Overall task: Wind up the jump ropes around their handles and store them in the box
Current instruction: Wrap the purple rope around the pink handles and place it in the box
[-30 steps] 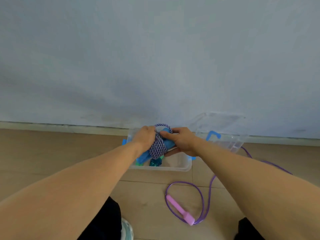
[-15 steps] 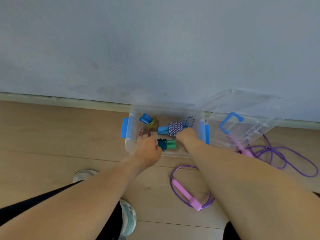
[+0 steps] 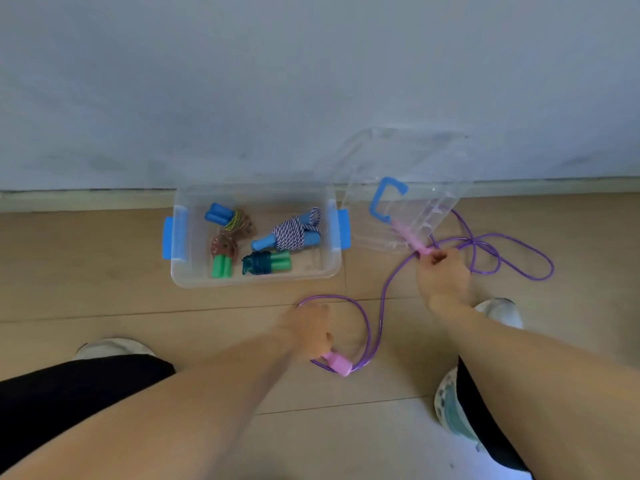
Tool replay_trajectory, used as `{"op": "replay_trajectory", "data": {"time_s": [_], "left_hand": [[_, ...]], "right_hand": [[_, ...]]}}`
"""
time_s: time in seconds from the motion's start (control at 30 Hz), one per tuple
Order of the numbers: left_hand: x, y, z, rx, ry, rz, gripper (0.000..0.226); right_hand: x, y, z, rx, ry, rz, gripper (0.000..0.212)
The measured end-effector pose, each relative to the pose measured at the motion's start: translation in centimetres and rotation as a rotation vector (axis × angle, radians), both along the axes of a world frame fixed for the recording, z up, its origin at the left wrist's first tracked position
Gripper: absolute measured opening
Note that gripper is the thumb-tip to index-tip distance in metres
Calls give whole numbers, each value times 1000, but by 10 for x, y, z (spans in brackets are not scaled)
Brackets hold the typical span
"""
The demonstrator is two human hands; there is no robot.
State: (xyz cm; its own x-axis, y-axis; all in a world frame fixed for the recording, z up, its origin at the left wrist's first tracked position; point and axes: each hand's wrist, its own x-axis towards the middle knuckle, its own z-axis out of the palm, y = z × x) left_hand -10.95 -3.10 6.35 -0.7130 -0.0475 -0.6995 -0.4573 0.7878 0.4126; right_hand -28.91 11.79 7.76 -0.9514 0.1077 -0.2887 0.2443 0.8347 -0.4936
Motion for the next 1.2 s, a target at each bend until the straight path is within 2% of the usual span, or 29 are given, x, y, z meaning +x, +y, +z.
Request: {"op": "replay_trajectory", "data": {"time_s": [0.1, 0.17, 0.23, 0.3, 0.37, 0.43, 0.5, 0.6, 0.7, 0.77, 0.83, 0.93, 1.0, 1.07, 1.2], "left_hand": [[1, 36, -33, -136, -16, -136, 51], [5, 52, -49, -228, -74, -237, 63], [10, 61, -62, -318, -92, -327, 63], [11, 61, -73, -322, -61, -331, 48], [9, 55, -81, -219, -20, -218, 30], [4, 45, -77, -7, 29, -6, 21], [-3, 37, -65, 110, 71, 137, 17], [-20, 28, -44, 135, 154, 224, 20], [-41, 26, -19, 144, 169, 332, 22], [-52, 28, 2, 130, 104, 343, 25], [-59, 28, 20, 137, 14, 319, 27], [-67, 23, 52, 305, -91, 470, 25], [-73, 16, 86, 392, -97, 555, 20], [-77, 9, 127, 438, -56, 570, 14], [-78, -5, 212, 452, 108, 495, 19]], "right_hand": [[36, 34, -43, 58, -241, -38, 19], [57, 41, -69, 25, -311, -34, 17], [60, 41, -84, -11, -281, -53, 14], [44, 39, -89, -44, -178, -69, 17], [15, 41, -88, 4, -40, -36, 28], [-20, 45, -90, 86, 64, 66, 41], [-51, 52, -95, 186, 26, 233, 48], [-80, 64, -100, 399, -135, 385, 51], [-87, 81, -92, 498, -200, 135, 55], [-89, 95, -74, 492, -264, -21, 53], [-95, 107, -43, 467, -345, 21, 48], [-109, 112, 41, 621, -535, 384, 34], [-111, 106, 109, 707, -618, 594, 37], [-108, 103, 169, 655, -595, 734, 44], [-75, 86, 262, 343, -485, 948, 47]]}}
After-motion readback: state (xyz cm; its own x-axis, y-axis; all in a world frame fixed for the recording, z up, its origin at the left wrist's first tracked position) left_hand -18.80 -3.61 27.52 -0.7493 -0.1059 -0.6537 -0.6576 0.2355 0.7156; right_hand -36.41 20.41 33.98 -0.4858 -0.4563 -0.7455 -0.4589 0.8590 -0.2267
